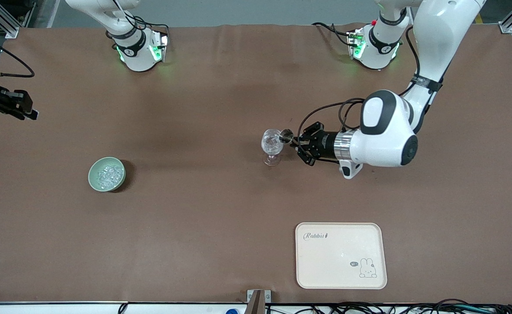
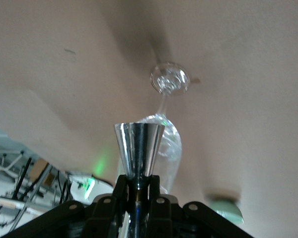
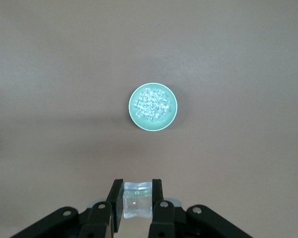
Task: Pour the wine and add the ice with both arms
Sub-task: 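Tilt the jigger over the wine glass with the left gripper to pour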
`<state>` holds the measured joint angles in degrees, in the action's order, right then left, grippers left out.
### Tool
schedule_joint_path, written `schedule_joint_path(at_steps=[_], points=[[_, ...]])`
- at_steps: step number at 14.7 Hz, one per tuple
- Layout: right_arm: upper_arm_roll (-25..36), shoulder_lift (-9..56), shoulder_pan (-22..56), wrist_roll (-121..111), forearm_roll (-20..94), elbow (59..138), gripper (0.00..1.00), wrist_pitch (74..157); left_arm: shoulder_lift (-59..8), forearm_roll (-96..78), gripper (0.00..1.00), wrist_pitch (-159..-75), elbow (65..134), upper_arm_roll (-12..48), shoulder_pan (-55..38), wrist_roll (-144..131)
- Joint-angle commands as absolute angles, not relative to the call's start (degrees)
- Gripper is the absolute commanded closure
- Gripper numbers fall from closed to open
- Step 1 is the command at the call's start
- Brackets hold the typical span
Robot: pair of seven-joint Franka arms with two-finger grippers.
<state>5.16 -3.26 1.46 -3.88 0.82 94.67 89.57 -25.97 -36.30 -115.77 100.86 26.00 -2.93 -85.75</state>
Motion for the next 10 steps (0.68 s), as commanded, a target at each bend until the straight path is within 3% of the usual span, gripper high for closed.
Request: schedule_joint_path(at_steps=[1, 10], points=[[5.2, -3.7, 1.7, -4.0, 0.7, 94.6, 0.95, 89.6, -24.3, -33.3, 0.99, -116.6, 101.7, 25.9, -4.0, -89.6], [5.2, -3.4, 1.8, -3.8, 0.8, 94.7, 0.94, 89.6, -22.6, -29.1, 0.99, -116.7, 101.7, 25.9, -5.3, -95.3]])
